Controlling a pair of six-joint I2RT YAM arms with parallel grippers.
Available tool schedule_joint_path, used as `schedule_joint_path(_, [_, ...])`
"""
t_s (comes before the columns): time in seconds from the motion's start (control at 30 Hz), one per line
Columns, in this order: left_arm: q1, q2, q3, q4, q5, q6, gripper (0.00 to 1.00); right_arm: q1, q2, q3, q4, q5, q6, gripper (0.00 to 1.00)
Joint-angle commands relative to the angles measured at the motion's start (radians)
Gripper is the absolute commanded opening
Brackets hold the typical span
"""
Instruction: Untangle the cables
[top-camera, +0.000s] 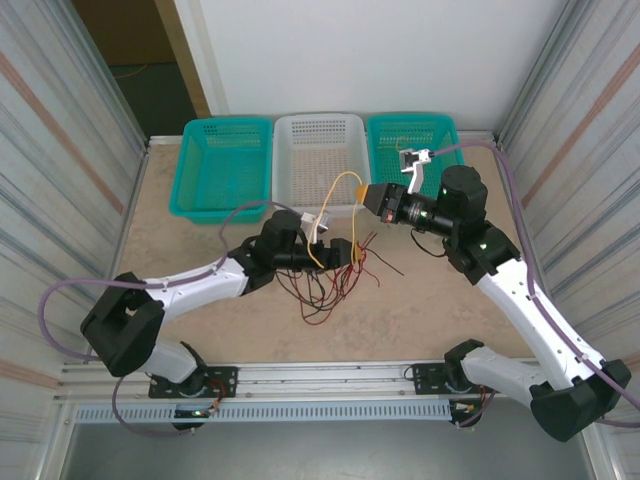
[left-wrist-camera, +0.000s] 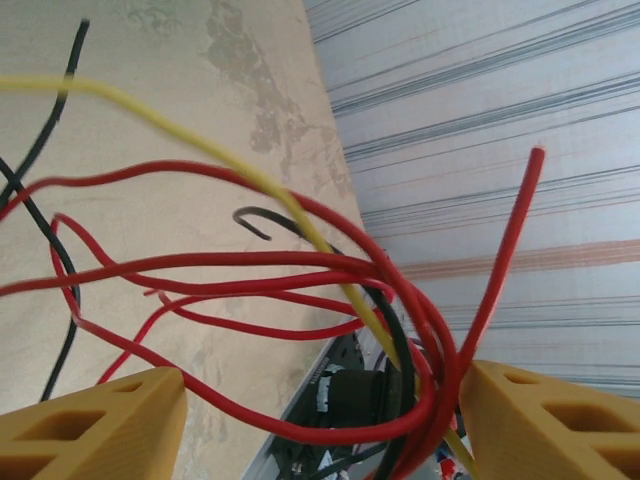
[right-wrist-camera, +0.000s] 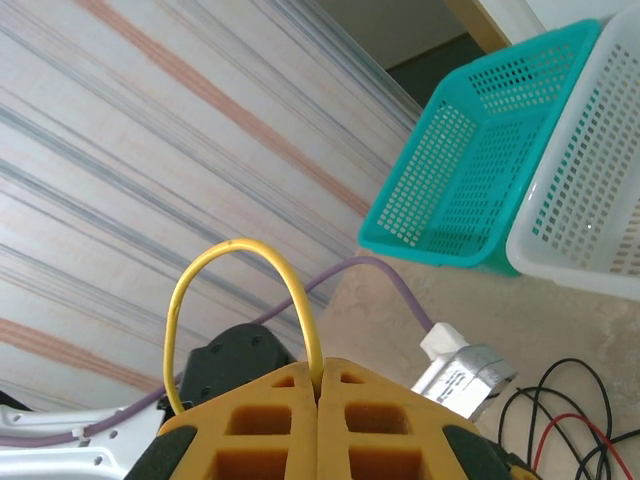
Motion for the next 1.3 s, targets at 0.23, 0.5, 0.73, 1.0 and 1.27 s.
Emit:
schedule_joint_path(0.23, [-0.001, 0.102, 0.043, -0.169, -0.018, 0.035, 0.61, -0.012, -0.01, 0.12, 0.052, -0.011, -0.01, 0.0])
schedule_joint_path(0.5, [0.016, 0.12, 0.021, -0.232, -0.028, 0.043, 0.57, -0.069, -0.022, 0.174, 0.032, -0.016, -0.017, 0.0])
schedule_joint_path(0.73, [0.061, -0.082, 0.005, -0.281, -0.02, 0.107, 0.66, -0.08, -0.021, 0.2, -0.146, 0.121, -0.083, 0.0])
schedule_joint_path(1.0, [0.062, -0.301, 0.123, -0.536, -0.084, 0.332, 0.71, -0.08, -0.008, 0.202, -0.266, 0.232, -0.12, 0.0])
schedule_joint_path(1.27, [0.069, -0.339, 0.163, -0.493, -0.121, 0.38, 0.72, -0.064, 0.017, 0.211, -0.298, 0.221, -0.126, 0.0])
